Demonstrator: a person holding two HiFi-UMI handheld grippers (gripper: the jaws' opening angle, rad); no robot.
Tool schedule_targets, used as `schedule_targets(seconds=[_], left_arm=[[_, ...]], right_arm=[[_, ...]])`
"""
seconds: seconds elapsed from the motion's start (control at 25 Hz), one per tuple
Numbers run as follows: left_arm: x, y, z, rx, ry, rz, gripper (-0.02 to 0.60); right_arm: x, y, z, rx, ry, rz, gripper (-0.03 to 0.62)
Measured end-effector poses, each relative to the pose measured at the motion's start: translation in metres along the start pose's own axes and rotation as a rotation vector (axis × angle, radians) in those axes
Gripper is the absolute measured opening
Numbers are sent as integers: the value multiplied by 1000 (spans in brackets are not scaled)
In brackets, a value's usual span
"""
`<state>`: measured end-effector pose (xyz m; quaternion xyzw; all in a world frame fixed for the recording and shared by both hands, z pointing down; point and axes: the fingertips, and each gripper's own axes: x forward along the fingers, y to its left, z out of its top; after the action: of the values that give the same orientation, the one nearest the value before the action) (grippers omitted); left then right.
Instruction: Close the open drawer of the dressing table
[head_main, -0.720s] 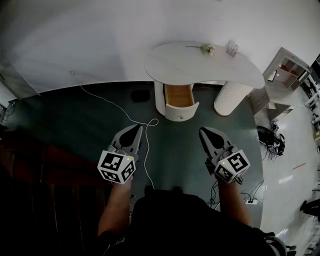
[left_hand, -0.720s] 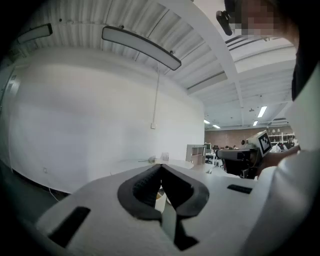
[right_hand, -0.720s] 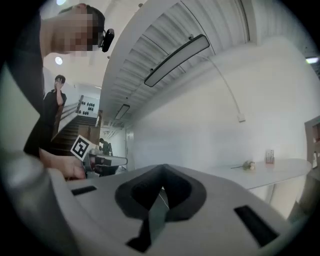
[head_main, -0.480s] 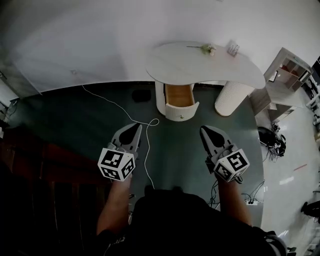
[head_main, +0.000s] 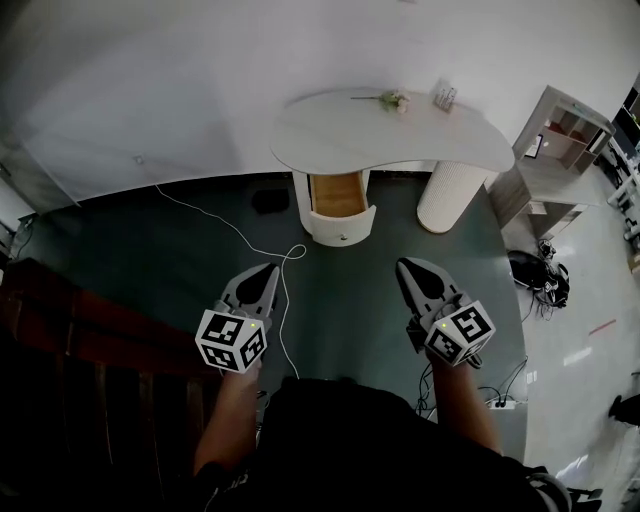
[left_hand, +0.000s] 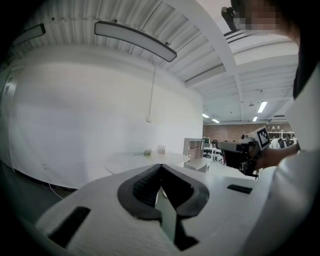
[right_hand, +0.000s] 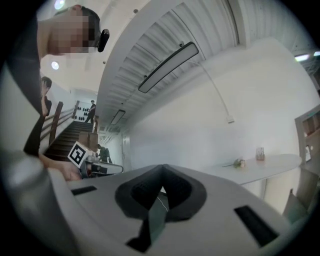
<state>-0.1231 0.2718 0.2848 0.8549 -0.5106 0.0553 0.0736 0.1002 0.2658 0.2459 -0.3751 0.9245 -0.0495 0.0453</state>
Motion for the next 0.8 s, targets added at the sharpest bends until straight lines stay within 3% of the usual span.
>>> schedule_targets(seconds=[0.4,0.8], left_arm=[[21,-49,-10,11,35,-38,8],[50,-19,-33,-45,60,-56,8]], right_arm=[[-48,-42,-26,82,57,-93,5],[-10,-51,-59,123,154,-70,5]])
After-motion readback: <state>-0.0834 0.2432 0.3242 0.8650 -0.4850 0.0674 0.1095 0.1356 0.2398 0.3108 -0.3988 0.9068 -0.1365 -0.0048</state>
